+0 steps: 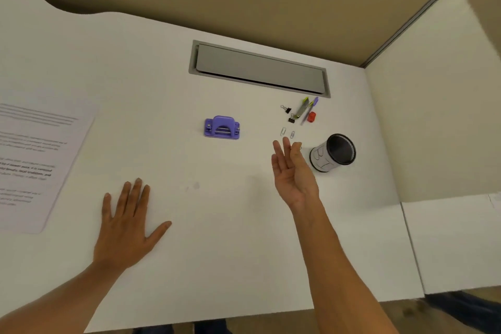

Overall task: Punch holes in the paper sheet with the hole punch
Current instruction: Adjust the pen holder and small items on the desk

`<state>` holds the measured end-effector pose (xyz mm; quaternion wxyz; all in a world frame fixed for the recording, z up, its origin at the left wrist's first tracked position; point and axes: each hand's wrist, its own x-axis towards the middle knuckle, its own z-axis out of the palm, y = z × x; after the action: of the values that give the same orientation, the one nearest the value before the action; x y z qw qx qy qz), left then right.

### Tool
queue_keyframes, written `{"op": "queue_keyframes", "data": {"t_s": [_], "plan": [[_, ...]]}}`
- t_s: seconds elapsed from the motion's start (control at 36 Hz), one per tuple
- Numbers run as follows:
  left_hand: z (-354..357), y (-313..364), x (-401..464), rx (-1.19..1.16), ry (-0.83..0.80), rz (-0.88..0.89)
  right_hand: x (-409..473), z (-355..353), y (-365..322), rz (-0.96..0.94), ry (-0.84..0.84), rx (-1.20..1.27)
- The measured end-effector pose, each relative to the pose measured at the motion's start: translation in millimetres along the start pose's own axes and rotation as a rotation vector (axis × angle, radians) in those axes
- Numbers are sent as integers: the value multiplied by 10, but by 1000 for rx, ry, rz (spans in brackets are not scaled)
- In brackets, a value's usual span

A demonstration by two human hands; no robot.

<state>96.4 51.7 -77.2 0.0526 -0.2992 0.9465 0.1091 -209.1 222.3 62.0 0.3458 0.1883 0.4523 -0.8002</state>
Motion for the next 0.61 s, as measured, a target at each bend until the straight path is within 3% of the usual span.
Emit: {"op": "queue_keyframes", "data": {"t_s": [0.17,0.36,0.61], "plan": [[-11,10,7,5,-9,-9,154,-161,-888,-224,126,-144],[-8,-1,2,14,-30,-23,458,-574,-1440,-507,520,-862],[-22,14,16,10,-27,-33,775,-858,-1457,-401,577,-1485]]}}
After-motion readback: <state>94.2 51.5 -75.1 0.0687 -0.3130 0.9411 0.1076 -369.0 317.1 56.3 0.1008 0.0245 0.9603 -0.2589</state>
